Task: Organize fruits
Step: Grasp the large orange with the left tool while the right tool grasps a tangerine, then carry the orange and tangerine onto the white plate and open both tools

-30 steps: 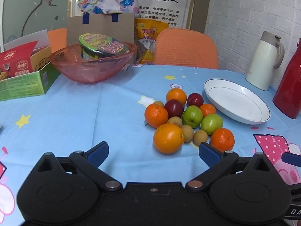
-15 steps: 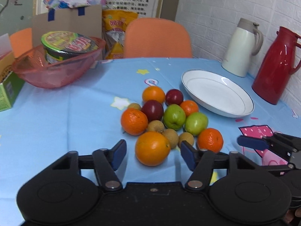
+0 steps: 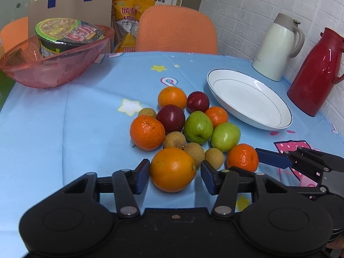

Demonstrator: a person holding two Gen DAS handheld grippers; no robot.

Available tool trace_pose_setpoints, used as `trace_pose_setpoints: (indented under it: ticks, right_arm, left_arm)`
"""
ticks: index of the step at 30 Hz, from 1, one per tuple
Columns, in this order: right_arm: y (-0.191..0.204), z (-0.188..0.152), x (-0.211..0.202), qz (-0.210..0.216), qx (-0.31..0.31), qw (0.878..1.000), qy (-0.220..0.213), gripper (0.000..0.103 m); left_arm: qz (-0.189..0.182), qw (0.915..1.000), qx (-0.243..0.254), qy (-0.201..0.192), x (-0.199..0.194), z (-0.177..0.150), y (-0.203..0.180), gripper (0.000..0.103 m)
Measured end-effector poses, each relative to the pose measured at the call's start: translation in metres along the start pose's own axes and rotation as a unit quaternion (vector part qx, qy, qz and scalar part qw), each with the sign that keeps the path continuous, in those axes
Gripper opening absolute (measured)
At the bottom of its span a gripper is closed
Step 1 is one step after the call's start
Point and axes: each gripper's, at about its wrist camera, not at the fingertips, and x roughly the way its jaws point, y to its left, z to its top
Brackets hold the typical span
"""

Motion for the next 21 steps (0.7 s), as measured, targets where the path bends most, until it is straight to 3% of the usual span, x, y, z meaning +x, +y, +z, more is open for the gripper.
trace_pose_setpoints:
  ticks: [3, 13, 21]
  right_arm:
    - [-0.001, -0.001, 0.001, 0.004, -0.001, 1.000, 0.002, 0.074]
    - [0.000, -0.008, -0.014, 0.003, 0.003, 1.000, -0.004, 0.073]
    - [-0.017, -0.006, -0.041, -0.022, 0.019, 0.999, -0.030, 0.073]
  left_arm:
    - [0.005, 1.0000, 0.003, 0.001, 0.001, -0.001, 0.000, 0.102]
    - [-0.001, 0.9998, 0.018, -0.003, -0.015, -0.010, -0.008, 0.101]
    - [-0.045, 0.9982, 0.025, -0.031, -0.035, 0.008, -0.039, 0.101]
